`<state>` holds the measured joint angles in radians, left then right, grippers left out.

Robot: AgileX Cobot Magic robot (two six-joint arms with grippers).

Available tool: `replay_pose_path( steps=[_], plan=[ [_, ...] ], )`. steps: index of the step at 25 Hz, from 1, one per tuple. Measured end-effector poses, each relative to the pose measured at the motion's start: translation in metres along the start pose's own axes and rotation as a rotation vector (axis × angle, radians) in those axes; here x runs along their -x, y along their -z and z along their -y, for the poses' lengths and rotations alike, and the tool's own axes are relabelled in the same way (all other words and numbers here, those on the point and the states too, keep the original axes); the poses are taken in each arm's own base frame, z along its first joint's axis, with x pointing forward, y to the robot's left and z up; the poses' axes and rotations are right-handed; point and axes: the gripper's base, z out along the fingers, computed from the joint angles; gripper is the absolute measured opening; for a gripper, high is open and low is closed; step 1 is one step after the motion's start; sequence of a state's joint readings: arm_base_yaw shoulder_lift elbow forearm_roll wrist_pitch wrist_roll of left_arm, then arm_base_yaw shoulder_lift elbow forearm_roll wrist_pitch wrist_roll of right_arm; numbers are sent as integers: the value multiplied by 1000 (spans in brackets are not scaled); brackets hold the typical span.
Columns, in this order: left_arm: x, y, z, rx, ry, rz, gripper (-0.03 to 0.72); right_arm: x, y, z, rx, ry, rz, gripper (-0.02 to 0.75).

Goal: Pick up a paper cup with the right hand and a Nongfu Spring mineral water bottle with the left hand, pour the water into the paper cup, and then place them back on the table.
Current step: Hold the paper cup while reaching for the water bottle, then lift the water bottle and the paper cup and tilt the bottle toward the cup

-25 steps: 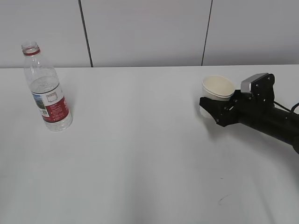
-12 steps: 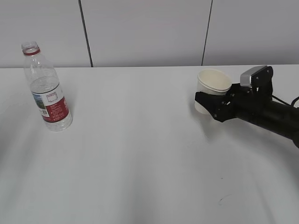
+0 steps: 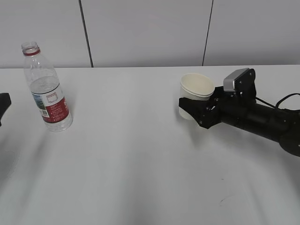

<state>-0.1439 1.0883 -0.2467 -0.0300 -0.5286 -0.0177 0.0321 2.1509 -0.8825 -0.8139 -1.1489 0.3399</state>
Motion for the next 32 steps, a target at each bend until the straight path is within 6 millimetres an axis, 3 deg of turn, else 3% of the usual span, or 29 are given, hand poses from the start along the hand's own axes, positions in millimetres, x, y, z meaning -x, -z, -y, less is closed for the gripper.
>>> replay_pose_path(
  steps=[20, 32],
  plan=[
    [-63, -83, 8, -99, 1, 7, 596, 2, -24, -40, 108, 13, 1, 543],
    [-59, -142, 9, -108, -3, 73, 596, 23, -51, -45, 155, 65, 24, 543]
  ],
)
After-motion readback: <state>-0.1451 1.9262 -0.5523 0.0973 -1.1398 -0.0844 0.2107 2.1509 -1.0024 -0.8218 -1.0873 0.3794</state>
